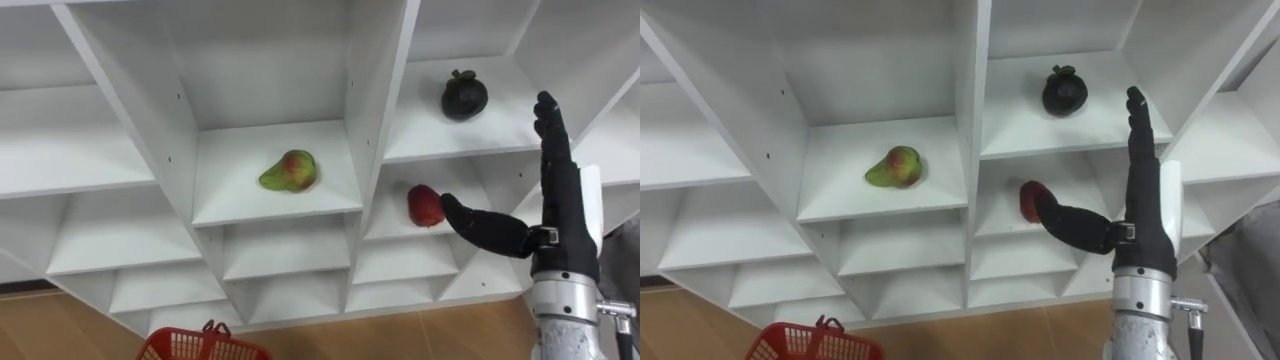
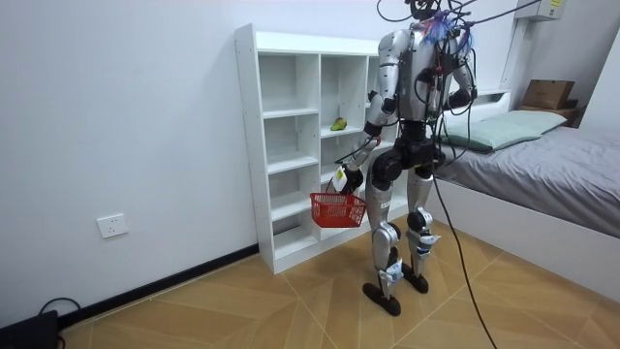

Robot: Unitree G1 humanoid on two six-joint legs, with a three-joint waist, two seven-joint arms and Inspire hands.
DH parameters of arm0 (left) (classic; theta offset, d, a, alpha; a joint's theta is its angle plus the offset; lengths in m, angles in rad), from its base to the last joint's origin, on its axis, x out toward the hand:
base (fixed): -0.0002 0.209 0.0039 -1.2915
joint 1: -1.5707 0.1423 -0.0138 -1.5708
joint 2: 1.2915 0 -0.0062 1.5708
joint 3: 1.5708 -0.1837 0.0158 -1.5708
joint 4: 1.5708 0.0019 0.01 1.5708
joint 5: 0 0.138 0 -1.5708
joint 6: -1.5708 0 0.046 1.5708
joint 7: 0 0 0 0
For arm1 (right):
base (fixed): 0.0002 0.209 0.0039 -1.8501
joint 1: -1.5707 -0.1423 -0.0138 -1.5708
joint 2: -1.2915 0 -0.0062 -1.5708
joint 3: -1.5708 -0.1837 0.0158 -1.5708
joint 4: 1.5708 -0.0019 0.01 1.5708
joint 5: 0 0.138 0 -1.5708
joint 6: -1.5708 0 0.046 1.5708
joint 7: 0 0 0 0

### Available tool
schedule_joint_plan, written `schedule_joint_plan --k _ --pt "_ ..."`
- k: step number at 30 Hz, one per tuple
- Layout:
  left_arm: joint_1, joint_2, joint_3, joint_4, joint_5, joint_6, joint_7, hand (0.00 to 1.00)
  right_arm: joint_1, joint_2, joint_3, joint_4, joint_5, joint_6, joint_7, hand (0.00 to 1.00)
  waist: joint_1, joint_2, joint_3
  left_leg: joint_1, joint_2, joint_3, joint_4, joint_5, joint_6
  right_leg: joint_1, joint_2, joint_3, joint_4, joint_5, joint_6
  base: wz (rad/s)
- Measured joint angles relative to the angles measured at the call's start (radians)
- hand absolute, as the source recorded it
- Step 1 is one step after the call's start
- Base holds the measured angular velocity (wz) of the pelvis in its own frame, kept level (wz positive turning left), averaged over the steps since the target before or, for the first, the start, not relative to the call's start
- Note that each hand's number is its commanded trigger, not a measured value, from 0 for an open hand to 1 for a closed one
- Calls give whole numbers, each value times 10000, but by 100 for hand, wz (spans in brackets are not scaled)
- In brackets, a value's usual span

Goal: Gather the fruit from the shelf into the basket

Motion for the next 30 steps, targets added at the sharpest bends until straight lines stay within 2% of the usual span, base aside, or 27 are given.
schedule_joint_plan --k 13,16,21,26,30 --pt "-67 0 8 4 18 134 81 100 -457 -7 69 -11 -16 36 -200 0 61 -24 -15 6 0 1 2 0 0 -1 5 6 25 0 0 0" --pt "-80 26 8 4 25 278 3 100 -802 -105 70 -60 -17 83 -332 0 53 -40 -19 1 0 -25 3 0 0 10 3 -23 24 0 0 0" --pt "-81 87 12 1 190 308 -94 100 -1188 -330 98 -71 -140 113 -537 0 95 -159 -61 8 0 -28 5 0 0 19 -1 -30 20 0 -1 0" --pt "-90 87 6 -3 265 493 -95 100 -1584 -423 97 -68 -465 133 -609 0 38 -254 -36 6 0 -44 27 1 0 26 -11 -64 29 2 -3 0" --pt "-89 90 35 -11 266 503 -98 100 -1651 -424 40 -69 -482 133 -590 0 33 -295 -6 -6 2 -53 35 0 0 23 -15 -78 30 2 -3 0"
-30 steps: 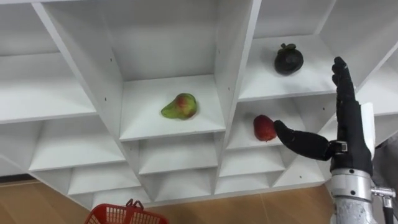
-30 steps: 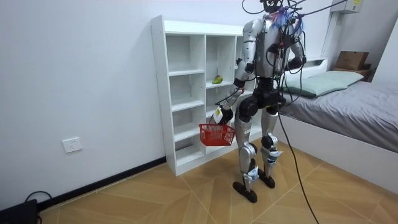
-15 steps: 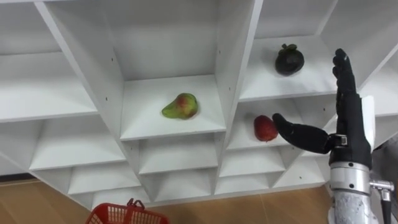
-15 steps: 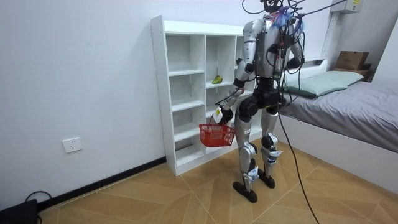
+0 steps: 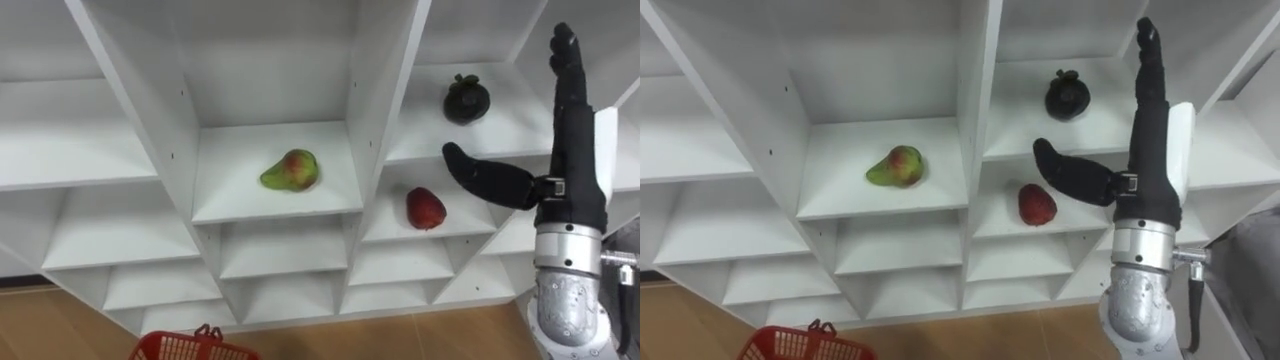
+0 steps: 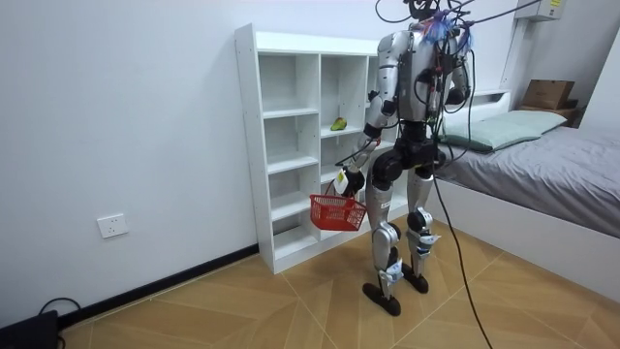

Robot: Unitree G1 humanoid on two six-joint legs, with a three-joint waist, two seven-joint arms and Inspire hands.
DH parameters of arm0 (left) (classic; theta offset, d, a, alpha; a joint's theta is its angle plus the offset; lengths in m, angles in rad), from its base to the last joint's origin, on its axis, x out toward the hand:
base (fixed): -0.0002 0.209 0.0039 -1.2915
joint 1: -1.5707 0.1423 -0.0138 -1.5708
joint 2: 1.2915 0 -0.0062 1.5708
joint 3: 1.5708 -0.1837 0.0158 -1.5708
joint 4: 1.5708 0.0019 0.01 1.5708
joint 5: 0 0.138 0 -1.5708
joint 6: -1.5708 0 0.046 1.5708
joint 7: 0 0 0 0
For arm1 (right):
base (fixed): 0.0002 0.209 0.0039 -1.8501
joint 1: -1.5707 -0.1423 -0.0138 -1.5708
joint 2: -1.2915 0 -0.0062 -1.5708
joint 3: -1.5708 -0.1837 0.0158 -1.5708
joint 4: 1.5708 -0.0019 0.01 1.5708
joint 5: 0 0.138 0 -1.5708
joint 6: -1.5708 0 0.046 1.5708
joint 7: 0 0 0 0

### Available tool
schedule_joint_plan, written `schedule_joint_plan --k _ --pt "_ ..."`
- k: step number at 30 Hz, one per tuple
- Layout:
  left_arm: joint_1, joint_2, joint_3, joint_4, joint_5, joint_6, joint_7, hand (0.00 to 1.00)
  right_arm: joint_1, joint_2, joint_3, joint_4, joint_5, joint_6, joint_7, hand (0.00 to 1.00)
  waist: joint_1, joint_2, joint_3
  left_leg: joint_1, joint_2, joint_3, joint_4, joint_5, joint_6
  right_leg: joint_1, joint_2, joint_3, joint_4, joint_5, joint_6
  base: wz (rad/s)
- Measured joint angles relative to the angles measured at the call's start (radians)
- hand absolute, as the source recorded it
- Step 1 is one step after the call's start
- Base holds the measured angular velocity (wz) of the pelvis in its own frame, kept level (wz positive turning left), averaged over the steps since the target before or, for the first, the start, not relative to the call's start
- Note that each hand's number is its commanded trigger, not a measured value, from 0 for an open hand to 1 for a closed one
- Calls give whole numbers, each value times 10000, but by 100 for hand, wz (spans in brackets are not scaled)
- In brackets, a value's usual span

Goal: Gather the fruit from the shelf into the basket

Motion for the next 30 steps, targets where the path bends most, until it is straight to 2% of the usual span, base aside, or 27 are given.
schedule_joint_plan --k 3,7,11,15,22,26,30 --pt "10 19 92 -62 43 2 -33 100 -84 -51 -180 -2 -4 2 71 0 -13 -56 24 -26 0 -8 0 0 0 -21 -1 -24 -4 0 1 1" --pt "17 38 192 -261 233 1 -36 100 -330 -416 -330 -3 5 2 131 0 -18 -117 17 -78 -1 -33 1 0 0 -52 2 -44 -14 -1 1 0" --pt "7 90 198 -344 244 1 -65 100 -839 -429 -536 4 73 -1 134 0 -5 -133 8 -105 0 -61 11 1 -1 -59 0 -83 -16 1 -2 1" --pt "6 94 196 -439 245 1 -87 100 -923 -436 -553 154 112 -1 210 0 -5 -151 13 -90 2 -187 12 1 -2 1 -19 -257 -16 5 -9 10" --pt "109 110 197 -614 240 4 -105 100 -1187 -438 -554 818 691 36 351 0 1 -236 62 -145 -2 -271 26 3 -2 0 -40 -363 -12 6 -11 4" --pt "124 127 226 -762 262 64 -233 100 -1237 -438 -556 880 885 98 564 0 12 -242 63 -162 -9 -300 27 3 -1 -2 -47 -385 -27 5 -8 1" --pt "124 118 342 -1008 748 79 -263 100 -1549 -438 -573 1313 890 97 736 0 20 -248 58 -144 -11 -305 31 6 1 9 -51 -386 -27 5 -9 0"
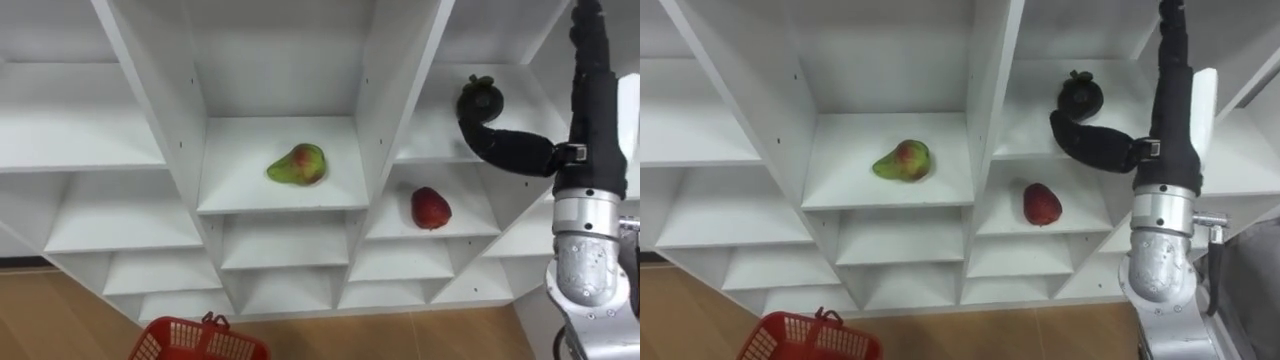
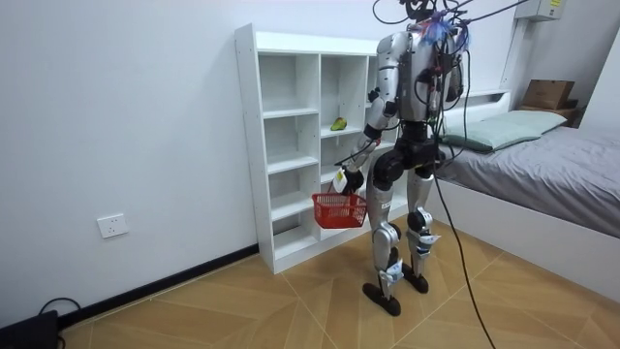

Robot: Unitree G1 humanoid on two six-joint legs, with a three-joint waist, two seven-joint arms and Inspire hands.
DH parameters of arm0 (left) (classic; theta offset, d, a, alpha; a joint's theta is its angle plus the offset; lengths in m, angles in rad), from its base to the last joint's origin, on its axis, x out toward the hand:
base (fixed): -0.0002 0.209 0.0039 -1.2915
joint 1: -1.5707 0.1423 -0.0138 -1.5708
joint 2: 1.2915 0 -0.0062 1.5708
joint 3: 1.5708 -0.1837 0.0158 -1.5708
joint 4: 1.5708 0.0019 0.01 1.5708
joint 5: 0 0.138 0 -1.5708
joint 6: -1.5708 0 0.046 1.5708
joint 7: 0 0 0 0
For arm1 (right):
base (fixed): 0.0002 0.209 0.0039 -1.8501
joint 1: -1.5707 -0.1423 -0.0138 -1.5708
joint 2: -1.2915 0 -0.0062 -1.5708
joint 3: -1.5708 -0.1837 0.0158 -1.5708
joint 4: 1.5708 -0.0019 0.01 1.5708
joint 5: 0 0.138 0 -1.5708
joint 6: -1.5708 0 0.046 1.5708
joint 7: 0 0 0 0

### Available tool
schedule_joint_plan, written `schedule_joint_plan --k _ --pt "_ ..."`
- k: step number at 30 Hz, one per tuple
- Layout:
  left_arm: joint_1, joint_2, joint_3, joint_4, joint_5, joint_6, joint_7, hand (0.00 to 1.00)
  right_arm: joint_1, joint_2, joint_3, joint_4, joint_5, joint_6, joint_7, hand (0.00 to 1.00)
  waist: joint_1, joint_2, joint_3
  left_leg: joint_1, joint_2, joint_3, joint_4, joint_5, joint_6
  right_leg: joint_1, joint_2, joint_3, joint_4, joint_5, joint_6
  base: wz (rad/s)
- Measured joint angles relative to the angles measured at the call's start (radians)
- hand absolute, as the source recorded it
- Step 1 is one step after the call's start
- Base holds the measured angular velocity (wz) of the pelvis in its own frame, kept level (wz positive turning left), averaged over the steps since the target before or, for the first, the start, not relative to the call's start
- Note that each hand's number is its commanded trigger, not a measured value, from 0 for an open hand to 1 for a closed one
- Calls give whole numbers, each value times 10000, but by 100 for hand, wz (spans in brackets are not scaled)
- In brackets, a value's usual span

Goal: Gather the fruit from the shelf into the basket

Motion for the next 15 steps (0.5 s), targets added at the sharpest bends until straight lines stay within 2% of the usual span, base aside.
schedule_joint_plan --k 11,15 --pt "-14 -56 27 -195 384 0 279 100 -457 1 -18 1001 812 20 737 0 52 33 -4 16 1 -50 0 1 0 15 -7 -43 11 3 -4 0" --pt "-9 -57 23 -194 375 10 352 100 -644 0 -18 1405 811 179 783 0 57 56 0 20 0 -62 1 1 0 16 -6 -37 25 5 -8 0"
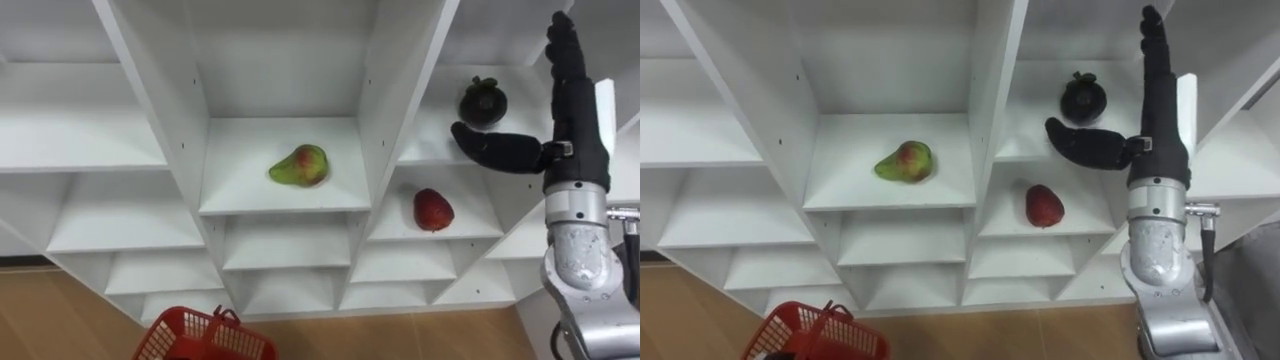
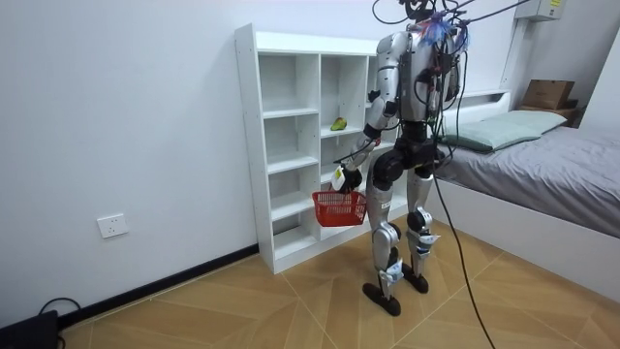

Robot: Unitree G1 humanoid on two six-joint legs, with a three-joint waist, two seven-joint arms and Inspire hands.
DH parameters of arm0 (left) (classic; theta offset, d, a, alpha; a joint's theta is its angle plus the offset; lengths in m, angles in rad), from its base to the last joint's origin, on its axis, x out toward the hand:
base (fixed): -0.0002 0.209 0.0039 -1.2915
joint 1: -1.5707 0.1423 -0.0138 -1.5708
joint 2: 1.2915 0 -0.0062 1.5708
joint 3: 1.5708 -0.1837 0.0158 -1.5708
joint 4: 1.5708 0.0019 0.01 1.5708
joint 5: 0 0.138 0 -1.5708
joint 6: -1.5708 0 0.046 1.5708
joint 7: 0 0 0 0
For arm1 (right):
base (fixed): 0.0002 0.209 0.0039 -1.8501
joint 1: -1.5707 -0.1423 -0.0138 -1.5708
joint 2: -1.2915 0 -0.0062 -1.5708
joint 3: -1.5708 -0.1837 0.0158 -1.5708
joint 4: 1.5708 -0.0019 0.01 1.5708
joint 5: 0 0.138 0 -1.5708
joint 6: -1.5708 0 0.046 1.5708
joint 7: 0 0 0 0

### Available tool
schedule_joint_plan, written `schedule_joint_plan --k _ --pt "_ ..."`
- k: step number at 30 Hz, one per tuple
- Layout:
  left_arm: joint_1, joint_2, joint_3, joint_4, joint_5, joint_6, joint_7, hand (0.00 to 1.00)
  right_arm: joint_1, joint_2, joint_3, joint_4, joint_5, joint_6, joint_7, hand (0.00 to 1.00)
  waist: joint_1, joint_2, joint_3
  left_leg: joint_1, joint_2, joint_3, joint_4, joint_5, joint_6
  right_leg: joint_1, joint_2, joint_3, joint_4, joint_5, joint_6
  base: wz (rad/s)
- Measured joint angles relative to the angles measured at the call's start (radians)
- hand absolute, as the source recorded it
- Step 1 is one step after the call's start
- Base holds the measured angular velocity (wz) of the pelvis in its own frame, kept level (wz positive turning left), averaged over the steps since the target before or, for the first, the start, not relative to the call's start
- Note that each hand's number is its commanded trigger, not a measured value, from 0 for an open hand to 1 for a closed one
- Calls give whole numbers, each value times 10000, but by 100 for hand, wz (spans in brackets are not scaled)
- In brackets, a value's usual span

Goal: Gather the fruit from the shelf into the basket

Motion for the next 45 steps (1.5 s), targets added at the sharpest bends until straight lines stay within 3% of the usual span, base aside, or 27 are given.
schedule_joint_plan --k 7,10,16,27,32,40,45 --pt "24 -2 2 -1 -3 3 131 100 -392 -67 -1 120 38 127 159 0 7 -5 -3 -5 -1 1 5 0 0 3 -1 -1 10 0 -1 0" --pt "32 2 66 -3 -5 39 86 100 -689 -326 -1 405 145 176 320 0 18 -25 2 8 -3 -9 4 1 0 16 -4 -14 7 0 -1 1" --pt "108 12 391 -1 -10 275 -86 100 -927 -387 -254 918 313 627 518 0 55 -189 89 88 -3 -105 3 0 0 132 -11 -108 -21 0 0 3" --pt "113 12 406 -12 -4 627 -202 100 -1455 -387 -291 1771 787 1127 1102 0 168 -211 26 -14 -16 -155 112 0 0 135 -41 -241 -19 -1 1 2" --pt "140 12 405 -16 -4 787 -203 100 -1665 -388 -290 2406 872 1168 1526 0 173 -146 -62 -21 -18 -195 150 1 2 168 -68 -348 5 0 0 2" --pt "213 18 398 -120 -7 791 -198 100 -1722 -393 -287 2900 874 1282 2073 0 158 -178 -63 67 -21 -253 224 2 2 330 -77 -406 2 1 -2 1" --pt "206 19 395 -111 -7 791 -198 100 -1723 -414 -287 2976 1019 1282 2318 0 170 -286 1 34 -21 -276 280 2 2 329 -76 -411 3 6 -10 0"
